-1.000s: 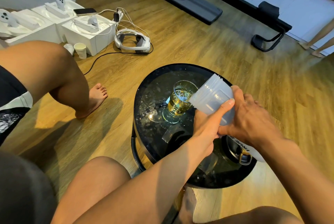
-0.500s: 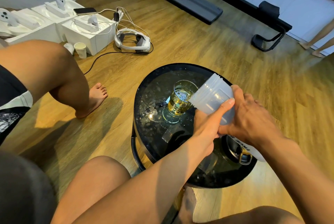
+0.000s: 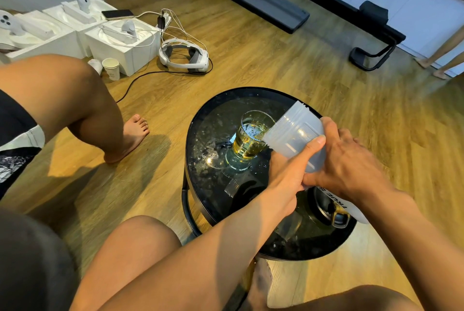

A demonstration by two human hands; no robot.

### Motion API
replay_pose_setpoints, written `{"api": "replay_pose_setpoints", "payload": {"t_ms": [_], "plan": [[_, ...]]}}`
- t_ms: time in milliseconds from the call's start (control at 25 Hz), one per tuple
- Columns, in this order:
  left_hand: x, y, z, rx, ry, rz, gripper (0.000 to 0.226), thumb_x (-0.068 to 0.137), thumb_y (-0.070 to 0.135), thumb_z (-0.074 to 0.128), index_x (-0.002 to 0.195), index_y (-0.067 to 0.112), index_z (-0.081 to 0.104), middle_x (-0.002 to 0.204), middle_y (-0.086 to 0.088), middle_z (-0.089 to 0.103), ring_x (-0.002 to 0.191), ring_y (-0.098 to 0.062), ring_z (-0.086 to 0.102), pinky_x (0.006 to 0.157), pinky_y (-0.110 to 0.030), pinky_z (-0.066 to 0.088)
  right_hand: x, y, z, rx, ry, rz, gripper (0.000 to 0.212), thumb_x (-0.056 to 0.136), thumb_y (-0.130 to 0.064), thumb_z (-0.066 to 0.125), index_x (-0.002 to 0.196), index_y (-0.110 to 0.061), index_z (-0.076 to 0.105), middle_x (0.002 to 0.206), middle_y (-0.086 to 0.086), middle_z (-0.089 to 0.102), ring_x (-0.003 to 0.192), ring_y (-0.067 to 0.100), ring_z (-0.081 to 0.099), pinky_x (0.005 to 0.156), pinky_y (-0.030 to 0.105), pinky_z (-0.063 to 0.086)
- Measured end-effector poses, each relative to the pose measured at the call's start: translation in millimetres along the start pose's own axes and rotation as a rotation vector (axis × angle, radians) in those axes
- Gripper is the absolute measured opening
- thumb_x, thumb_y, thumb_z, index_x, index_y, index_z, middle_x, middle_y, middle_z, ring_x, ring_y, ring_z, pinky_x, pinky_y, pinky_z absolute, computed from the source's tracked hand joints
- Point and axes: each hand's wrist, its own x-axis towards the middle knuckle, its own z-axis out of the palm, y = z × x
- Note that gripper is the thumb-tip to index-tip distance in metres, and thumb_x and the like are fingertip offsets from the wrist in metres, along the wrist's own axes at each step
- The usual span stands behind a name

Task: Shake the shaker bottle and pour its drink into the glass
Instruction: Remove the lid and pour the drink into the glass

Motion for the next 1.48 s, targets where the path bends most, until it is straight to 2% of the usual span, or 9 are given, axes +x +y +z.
{"api": "replay_pose_setpoints", "payload": {"t_ms": [360, 520, 760, 1080, 1320, 1480], "plan": [[-0.2, -0.2, -0.4, -0.015, -0.011, 0.002, 0.043, 0.082, 0.033, 0.08, 0.121, 0.025, 0.065, 0.108, -0.005, 0.076, 0.094, -0.018, 0.073, 0.085, -0.047, 0.061, 0.1, -0.1, -0.5, -0.002, 0.005, 0.003, 0.114, 0.052, -0.049, 0.081, 0.14, -0.023, 0.014, 0.118, 0.013, 0.047, 0.108, 0.04, 0.049, 0.087, 0.052, 0.048], [-0.3, -0.4, -0.2, -0.012, -0.008, -0.003, 0.049, 0.082, 0.033, 0.081, 0.126, 0.024, 0.063, 0.113, -0.007, 0.075, 0.099, -0.021, 0.073, 0.084, -0.046, 0.061, -0.3, -0.1, -0.3, -0.004, -0.002, 0.002, 0.114, 0.052, -0.05, 0.081, 0.139, -0.024, 0.013, 0.117, 0.013, 0.046, 0.108, 0.04, 0.049, 0.087, 0.052, 0.048], [0.5, 0.2, -0.4, -0.027, -0.021, 0.003, 0.04, 0.082, 0.033, 0.08, 0.119, 0.026, 0.067, 0.103, -0.002, 0.077, 0.083, -0.011, 0.074, 0.075, -0.039, 0.062, 0.0, -0.6, -0.4, 0.004, 0.003, 0.006, 0.114, 0.049, -0.051, 0.081, 0.138, -0.024, 0.015, 0.116, 0.013, 0.047, 0.108, 0.041, 0.05, 0.085, 0.052, 0.048], [2.3, -0.8, -0.2, -0.017, -0.01, -0.002, 0.042, 0.081, 0.035, 0.081, 0.12, 0.025, 0.068, 0.108, -0.005, 0.077, 0.087, -0.014, 0.074, 0.077, -0.04, 0.061, -0.4, -0.9, -1.2, -0.009, 0.001, 0.008, 0.112, 0.051, -0.052, 0.08, 0.138, -0.023, 0.016, 0.116, 0.014, 0.047, 0.105, 0.041, 0.049, 0.083, 0.051, 0.047], [1.0, -1.0, 0.0, -0.013, -0.011, -0.003, 0.04, 0.082, 0.034, 0.08, 0.118, 0.025, 0.068, 0.108, -0.006, 0.077, 0.092, -0.018, 0.074, 0.084, -0.046, 0.06, -0.6, -1.6, -1.8, -0.014, -0.004, 0.007, 0.111, 0.053, -0.053, 0.079, 0.138, -0.025, 0.014, 0.118, 0.013, 0.047, 0.107, 0.04, 0.049, 0.083, 0.051, 0.048], [0.7, -0.5, 0.3, -0.017, -0.005, -0.005, 0.039, 0.082, 0.034, 0.08, 0.118, 0.025, 0.067, 0.109, -0.006, 0.077, 0.094, -0.019, 0.074, 0.081, -0.044, 0.061, -0.7, -1.6, -2.7, -0.013, -0.005, -0.002, 0.111, 0.053, -0.053, 0.08, 0.138, -0.025, 0.014, 0.119, 0.014, 0.047, 0.107, 0.04, 0.049, 0.084, 0.052, 0.048]]}}
